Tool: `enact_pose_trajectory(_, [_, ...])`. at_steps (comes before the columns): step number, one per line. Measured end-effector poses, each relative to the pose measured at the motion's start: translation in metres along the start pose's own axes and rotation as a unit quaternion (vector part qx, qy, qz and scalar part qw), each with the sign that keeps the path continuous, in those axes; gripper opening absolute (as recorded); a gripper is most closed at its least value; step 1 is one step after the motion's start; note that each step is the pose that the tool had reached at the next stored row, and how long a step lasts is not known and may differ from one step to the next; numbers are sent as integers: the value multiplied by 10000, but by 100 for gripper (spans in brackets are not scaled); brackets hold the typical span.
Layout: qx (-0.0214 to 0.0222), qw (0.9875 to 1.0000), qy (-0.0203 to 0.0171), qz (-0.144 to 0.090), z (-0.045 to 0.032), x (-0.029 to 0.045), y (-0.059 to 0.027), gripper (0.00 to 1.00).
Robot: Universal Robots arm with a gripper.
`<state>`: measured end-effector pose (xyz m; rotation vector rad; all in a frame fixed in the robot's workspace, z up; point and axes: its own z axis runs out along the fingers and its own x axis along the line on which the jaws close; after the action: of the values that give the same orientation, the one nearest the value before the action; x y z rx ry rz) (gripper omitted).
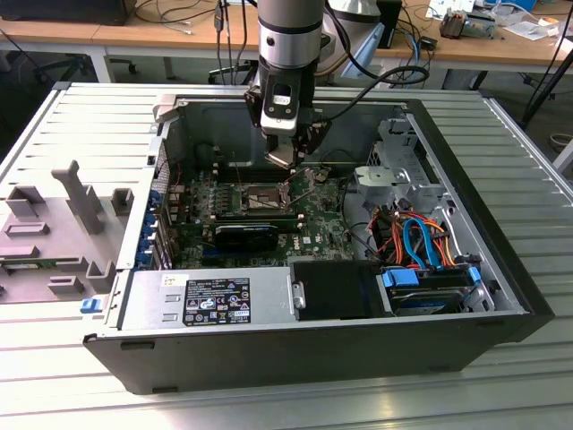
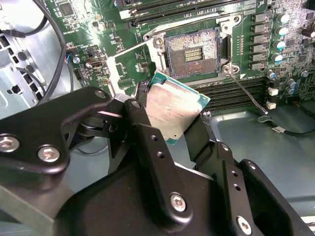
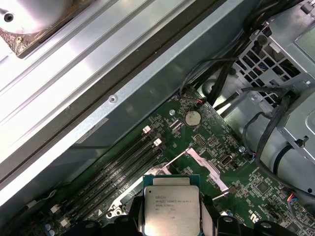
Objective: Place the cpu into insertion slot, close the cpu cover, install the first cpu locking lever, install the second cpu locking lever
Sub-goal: 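Place the cpu into insertion slot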
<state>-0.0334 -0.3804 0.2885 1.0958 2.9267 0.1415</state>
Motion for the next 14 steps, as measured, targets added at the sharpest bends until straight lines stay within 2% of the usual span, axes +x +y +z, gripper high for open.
enact_pose_trajectory(14, [-1,10000,-3,37,2,0,0,55])
